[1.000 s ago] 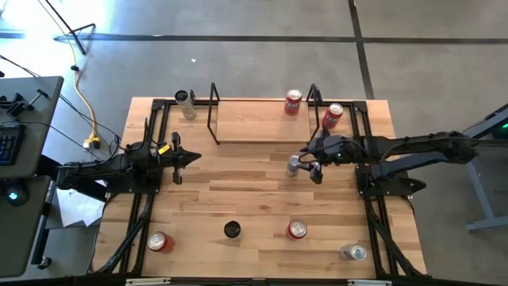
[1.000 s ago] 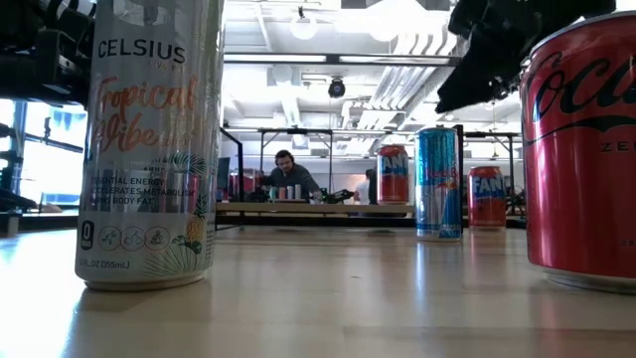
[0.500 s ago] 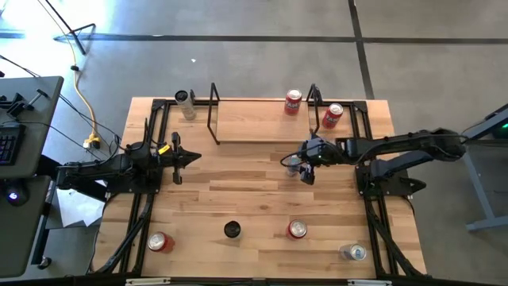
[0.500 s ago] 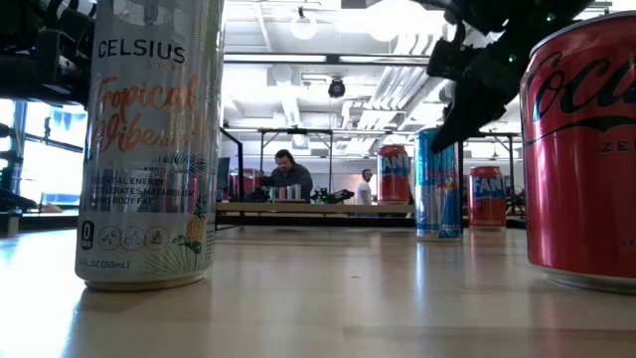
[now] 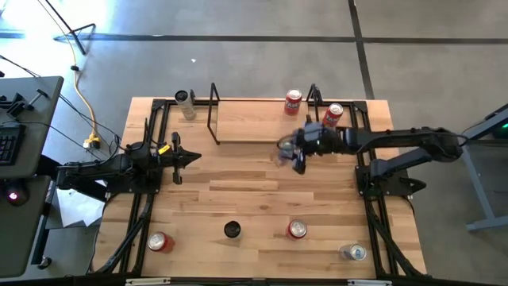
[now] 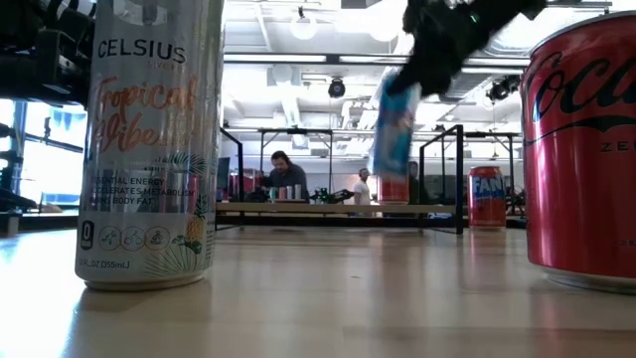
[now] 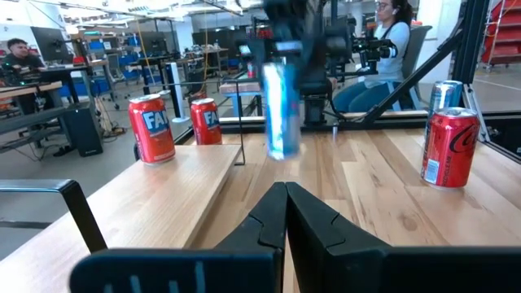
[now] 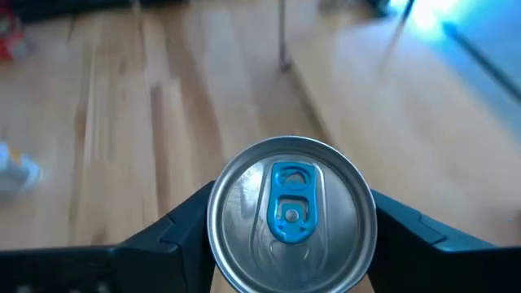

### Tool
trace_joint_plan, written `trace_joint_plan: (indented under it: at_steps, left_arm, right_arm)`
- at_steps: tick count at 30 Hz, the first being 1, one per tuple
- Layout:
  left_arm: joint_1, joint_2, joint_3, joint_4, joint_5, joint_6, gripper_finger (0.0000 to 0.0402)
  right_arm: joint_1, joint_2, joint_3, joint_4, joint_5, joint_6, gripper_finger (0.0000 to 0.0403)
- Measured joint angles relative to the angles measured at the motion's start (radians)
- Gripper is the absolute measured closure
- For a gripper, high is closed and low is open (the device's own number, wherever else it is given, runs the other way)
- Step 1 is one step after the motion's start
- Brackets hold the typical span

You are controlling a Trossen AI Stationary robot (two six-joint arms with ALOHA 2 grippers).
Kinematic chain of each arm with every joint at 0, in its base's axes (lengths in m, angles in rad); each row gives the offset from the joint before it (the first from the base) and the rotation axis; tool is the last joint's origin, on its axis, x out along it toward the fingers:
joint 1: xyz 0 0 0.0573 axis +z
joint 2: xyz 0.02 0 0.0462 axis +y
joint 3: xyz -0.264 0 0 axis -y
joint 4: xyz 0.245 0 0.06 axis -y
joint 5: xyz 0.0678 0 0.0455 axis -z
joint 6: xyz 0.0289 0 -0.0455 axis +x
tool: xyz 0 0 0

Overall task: Place canned beverage on shelf
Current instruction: Put the top blue soda can on the shelf

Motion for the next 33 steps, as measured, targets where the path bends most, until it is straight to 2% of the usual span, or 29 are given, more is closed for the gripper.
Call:
trace_joint_plan:
  at_steps: [6,12,15,19,23,26,33]
  left_arm:
    - [0.0,0.0,0.0,0.0,0.0,0.0,0.0401]
    - [0.0,0.0,0.0,0.0,0.0,0.0,0.0401]
    - [0.0,0.0,0.0,0.0,0.0,0.0,0.0401]
    - [0.0,0.0,0.0,0.0,0.0,0.0,0.0401]
    - [0.0,0.0,0.0,0.0,0.0,0.0,0.0401]
    - [0.0,0.0,0.0,0.0,0.0,0.0,0.0401]
    - [0.0,0.0,0.0,0.0,0.0,0.0,0.0401]
  right_arm:
    - [-0.148,0.143,0.295,-0.114,0.001,-0.103,0.0181]
    - [-0.326,0.398,0.611,-0.242,-0.127,-0.241,0.0181]
    - [-0.405,0.509,0.71,-0.286,-0.177,-0.276,0.0181]
    - [-0.478,0.603,0.769,-0.3,-0.178,-0.291,0.0181]
    - [-0.507,0.653,0.771,-0.291,-0.19,-0.318,0.0181]
    - [-0.511,0.67,0.771,-0.281,-0.227,-0.336,0.0181]
    - [-0.512,0.68,0.771,-0.268,-0.229,-0.36,0.0181]
